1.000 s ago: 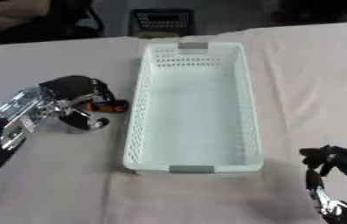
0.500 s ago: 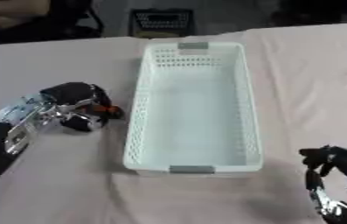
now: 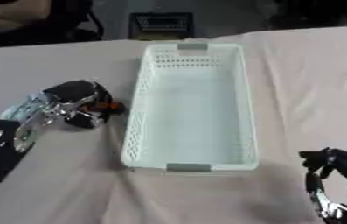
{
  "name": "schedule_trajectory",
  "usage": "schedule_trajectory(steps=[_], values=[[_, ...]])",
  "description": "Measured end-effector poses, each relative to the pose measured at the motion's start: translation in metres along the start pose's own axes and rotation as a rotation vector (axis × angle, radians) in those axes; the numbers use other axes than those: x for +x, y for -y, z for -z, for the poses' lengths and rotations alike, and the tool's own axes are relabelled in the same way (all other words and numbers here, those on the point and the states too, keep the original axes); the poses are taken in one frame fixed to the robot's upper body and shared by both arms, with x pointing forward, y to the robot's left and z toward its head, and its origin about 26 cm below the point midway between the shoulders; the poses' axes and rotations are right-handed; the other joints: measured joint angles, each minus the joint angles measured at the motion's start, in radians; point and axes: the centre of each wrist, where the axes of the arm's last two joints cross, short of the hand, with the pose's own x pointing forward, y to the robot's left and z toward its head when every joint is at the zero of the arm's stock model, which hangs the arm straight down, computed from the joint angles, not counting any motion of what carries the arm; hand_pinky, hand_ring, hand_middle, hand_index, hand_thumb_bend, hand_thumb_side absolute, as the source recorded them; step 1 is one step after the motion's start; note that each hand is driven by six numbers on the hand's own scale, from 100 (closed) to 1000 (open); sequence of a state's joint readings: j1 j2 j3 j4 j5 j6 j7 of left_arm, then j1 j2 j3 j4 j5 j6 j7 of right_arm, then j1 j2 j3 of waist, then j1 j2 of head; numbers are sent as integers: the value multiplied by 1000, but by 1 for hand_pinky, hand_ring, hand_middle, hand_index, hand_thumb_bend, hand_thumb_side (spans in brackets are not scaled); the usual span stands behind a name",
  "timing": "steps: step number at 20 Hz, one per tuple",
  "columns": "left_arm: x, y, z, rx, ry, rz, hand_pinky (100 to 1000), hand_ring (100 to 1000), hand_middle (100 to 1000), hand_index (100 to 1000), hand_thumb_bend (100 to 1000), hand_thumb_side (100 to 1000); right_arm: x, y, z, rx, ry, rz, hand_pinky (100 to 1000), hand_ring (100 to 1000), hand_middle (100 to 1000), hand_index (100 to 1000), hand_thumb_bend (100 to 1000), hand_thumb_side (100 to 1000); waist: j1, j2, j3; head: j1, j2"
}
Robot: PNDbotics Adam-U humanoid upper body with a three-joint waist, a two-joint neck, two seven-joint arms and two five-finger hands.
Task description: Pick up objects on the table and place them in the box.
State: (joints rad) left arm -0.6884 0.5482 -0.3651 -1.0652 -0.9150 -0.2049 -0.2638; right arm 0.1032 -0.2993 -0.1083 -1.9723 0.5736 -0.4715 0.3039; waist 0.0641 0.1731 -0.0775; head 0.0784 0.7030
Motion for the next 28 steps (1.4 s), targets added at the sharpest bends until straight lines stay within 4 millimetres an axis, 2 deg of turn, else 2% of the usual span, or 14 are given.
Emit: schedule_trajectory(steps=[1, 4, 5, 8, 16, 18, 19, 20, 21, 22, 25, 26, 28], values=[[0, 0, 0, -10, 8, -11, 530, 424, 534, 701, 182, 284, 0, 0, 0, 0, 0, 0, 431, 552, 578, 788, 100, 781, 0, 0, 0, 0, 0], [-5, -4, -3, -71, 43, -53, 512, 380, 514, 691, 102, 374, 0, 0, 0, 2, 1, 0, 431, 552, 578, 788, 100, 781, 0, -1, 0, 0, 0], [-8, -6, -4, -100, 57, -71, 499, 360, 502, 684, 100, 429, 0, 0, 0, 2, 1, 0, 431, 552, 578, 788, 100, 781, 0, -1, 0, 0, 0], [-14, -11, -8, -203, 100, -137, 477, 324, 480, 658, 100, 492, 0, 0, 0, 2, 2, -1, 431, 552, 578, 788, 100, 781, 1, -1, 0, -3, -1], [-23, -26, -16, -358, 161, -171, 427, 247, 429, 577, 100, 417, 0, 0, 0, 4, 3, -1, 430, 552, 578, 788, 100, 781, 3, 0, 0, -9, -2], [-22, -27, -16, -365, 166, -163, 409, 228, 414, 556, 100, 377, 0, 0, 0, 4, 3, -1, 430, 552, 578, 788, 100, 781, 3, 0, 0, -9, -2], [-21, -27, -16, -366, 166, -158, 385, 203, 397, 532, 100, 330, 0, 0, 0, 4, 3, -1, 431, 552, 578, 788, 100, 781, 3, 0, 0, -9, -2], [-21, -28, -16, -363, 166, -152, 387, 206, 398, 535, 100, 336, 0, 0, 0, 3, 3, -1, 431, 552, 578, 788, 100, 781, 3, 0, 0, -9, -5], [-20, -28, -16, -360, 165, -146, 344, 162, 362, 495, 100, 284, 0, 0, 0, 3, 3, -1, 430, 552, 578, 788, 100, 782, 3, 0, 0, -9, -8], [-20, -28, -16, -352, 163, -142, 347, 166, 365, 498, 100, 285, 0, 0, 0, 3, 3, -1, 430, 552, 578, 788, 100, 782, 3, 0, 0, -9, -9], [-19, -26, -17, -323, 157, -143, 315, 132, 307, 429, 100, 276, 0, 0, 0, 3, 3, -2, 430, 552, 578, 788, 100, 781, 3, 0, 1, -10, -9], [-19, -25, -17, -314, 155, -149, 322, 140, 330, 454, 100, 278, 0, 0, 0, 3, 3, -1, 430, 552, 578, 788, 100, 782, 3, 1, 1, -11, -9], [-19, -23, -17, -304, 154, -169, 303, 116, 258, 387, 100, 286, 0, 0, 0, 3, 3, -2, 430, 552, 578, 788, 100, 781, 2, 1, 2, -13, -10]])
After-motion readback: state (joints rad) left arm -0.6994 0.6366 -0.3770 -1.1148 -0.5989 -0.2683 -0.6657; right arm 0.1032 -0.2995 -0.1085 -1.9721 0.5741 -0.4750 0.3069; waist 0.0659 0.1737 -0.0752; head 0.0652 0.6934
